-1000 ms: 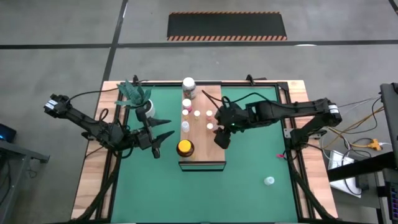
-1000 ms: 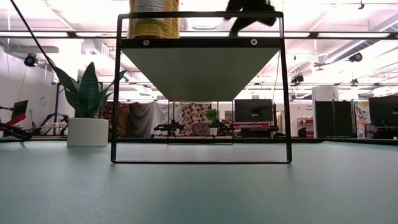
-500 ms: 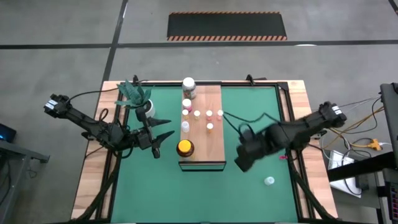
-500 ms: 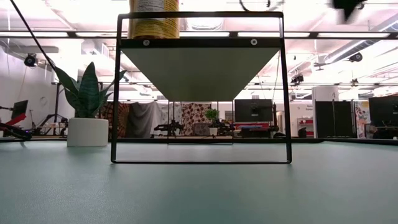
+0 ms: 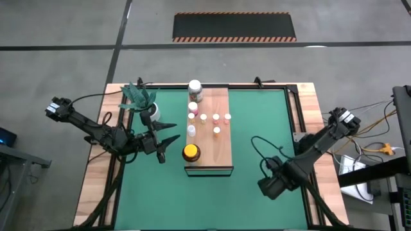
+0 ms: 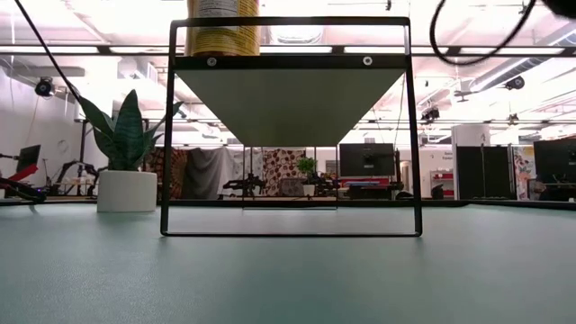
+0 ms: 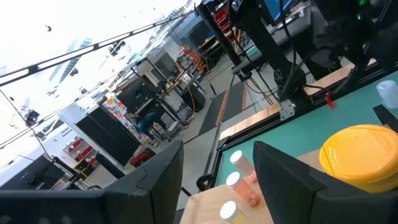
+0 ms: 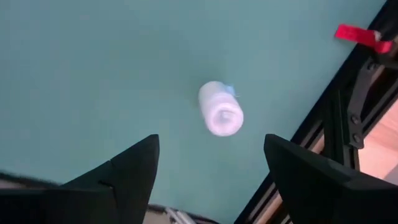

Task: Pick and place medicine bottles onto shelf by color
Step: Put the white pill bottle on the shelf

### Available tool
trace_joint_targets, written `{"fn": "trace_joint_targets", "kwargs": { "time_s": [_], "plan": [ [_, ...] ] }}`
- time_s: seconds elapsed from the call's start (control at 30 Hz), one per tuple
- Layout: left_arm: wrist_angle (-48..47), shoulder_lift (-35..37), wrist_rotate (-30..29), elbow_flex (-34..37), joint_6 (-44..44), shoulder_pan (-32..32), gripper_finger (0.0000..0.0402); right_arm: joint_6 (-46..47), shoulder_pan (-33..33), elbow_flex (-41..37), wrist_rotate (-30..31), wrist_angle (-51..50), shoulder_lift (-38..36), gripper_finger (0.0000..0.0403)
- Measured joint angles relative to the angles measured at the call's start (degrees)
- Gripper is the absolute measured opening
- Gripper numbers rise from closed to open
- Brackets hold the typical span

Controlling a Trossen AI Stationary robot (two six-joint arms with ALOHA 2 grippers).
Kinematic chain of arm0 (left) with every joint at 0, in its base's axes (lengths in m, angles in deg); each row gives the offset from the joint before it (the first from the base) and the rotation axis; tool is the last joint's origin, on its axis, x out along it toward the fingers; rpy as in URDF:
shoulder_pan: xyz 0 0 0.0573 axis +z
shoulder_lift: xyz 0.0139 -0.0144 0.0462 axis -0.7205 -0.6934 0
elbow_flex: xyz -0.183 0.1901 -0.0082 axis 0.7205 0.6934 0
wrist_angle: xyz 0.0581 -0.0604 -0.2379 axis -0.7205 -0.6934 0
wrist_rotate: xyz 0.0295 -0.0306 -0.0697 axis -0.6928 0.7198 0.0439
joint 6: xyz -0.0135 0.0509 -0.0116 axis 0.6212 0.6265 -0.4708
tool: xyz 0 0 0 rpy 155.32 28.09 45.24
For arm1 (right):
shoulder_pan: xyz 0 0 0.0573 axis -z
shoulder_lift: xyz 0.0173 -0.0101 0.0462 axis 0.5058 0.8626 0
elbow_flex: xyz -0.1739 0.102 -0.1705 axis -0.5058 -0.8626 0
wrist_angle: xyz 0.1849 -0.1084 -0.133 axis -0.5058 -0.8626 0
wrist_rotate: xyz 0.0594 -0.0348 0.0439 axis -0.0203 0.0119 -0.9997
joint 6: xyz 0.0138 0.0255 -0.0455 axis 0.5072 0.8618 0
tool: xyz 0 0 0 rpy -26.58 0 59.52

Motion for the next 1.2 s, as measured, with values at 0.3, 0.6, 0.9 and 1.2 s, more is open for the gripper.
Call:
{"fn": "trace_joint_targets", "kwargs": {
  "time_s": [0.3,0.6,0.9,1.2],
  "plan": [
    [0.01,0.00,0.00,0.00,0.02,0.00,0.0178,-1.64,-0.18,-11.17,-2.49,11.71,-0.05,0.0284],
    [0.28,-0.02,0.00,-0.09,-0.17,0.00,0.0178,-1.60,-1.30,-17.67,-6.72,18.63,0.07,0.0274],
    [0.46,-0.02,0.01,-0.15,-0.28,-0.02,0.0178,-2.27,-1.30,-17.89,-6.51,18.65,0.07,0.0209],
    [0.87,-0.02,0.01,-0.15,-0.29,0.00,0.0178,-3.85,-1.26,-17.76,-6.69,20.08,-3.07,0.0121]
  ]
}}
